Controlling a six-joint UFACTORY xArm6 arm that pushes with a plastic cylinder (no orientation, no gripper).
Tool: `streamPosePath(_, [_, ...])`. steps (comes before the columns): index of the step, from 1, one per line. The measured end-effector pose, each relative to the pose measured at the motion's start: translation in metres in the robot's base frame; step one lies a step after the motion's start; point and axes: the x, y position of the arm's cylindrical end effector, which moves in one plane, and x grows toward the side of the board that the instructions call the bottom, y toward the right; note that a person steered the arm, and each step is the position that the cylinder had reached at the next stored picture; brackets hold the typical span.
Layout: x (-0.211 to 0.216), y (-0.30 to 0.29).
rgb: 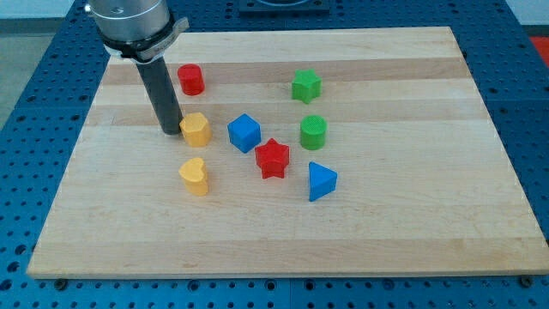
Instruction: Place the red circle horizontally left to the green star
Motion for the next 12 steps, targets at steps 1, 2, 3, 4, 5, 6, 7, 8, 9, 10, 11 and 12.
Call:
streamPosePath(1, [-0.011, -0.016])
streamPosePath(2, [-0.067, -0.018])
streamPosePath(3, [-0.106, -0.022])
streamPosePath(4, [-0.142, -0.023])
streamPosePath(5, [-0.143, -0.020])
streamPosePath(6, [-0.134, -0.010])
streamPosePath(7, [-0.134, -0.010])
streamPosePath(8, [-0.134, -0.007])
streamPosePath(9, [-0.134, -0.002])
streamPosePath(10, [-0.132, 0.003])
streamPosePath(11, [-0.129, 0.004])
streamPosePath(12, [-0.123, 0.004])
